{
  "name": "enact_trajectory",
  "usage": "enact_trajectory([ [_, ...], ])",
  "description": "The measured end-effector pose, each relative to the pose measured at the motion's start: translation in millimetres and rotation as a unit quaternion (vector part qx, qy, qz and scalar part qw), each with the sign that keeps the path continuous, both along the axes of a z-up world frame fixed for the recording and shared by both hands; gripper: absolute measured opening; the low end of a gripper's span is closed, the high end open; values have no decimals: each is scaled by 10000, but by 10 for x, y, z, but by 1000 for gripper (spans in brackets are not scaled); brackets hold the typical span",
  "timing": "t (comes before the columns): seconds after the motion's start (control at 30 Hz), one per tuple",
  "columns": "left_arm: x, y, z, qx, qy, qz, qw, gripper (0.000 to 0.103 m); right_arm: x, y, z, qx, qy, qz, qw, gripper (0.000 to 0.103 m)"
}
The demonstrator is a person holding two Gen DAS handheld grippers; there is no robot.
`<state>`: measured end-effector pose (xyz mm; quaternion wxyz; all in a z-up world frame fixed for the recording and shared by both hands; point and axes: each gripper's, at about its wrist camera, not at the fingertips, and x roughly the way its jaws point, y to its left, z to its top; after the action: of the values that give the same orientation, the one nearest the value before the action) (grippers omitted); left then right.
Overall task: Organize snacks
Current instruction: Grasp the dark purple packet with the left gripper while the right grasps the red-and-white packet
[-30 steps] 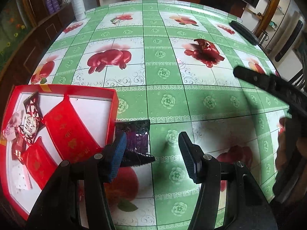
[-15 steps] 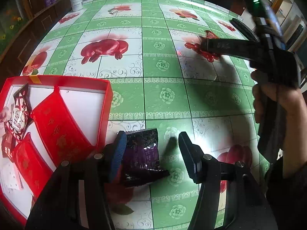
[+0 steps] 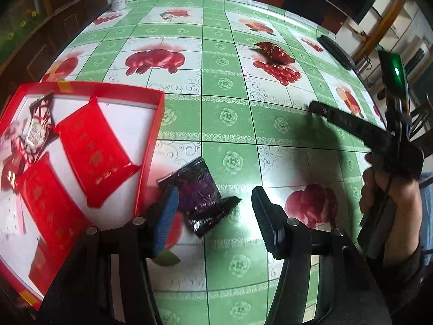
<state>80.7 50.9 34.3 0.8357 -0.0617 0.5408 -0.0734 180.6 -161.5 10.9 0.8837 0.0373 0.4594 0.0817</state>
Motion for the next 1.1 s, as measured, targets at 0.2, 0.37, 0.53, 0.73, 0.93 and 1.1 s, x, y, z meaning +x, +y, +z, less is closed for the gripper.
enact_trajectory([
  [0.2,-63,20,6,24,2,123,9999,56,103,-34,131,168,-125,335,9992,67],
  [0.37,23,10,-94,-99,162,250,9995,56,461,139,275,-232,-311,709,9967,72],
  [0.53,96,-16,-124,-119,254,239,9993,56,846,370,136,-734,-191,942,9927,72],
  [0.73,166,3,-137,-54,291,203,9994,56,1044,505,4,-781,-254,881,9927,50],
  [0.93,137,1,-151,36,201,148,9997,56,888,460,-7,-618,-161,584,9962,48],
  [1.1,90,-97,-168,266,55,-18,9996,56,491,393,1,-607,-100,436,9972,48],
])
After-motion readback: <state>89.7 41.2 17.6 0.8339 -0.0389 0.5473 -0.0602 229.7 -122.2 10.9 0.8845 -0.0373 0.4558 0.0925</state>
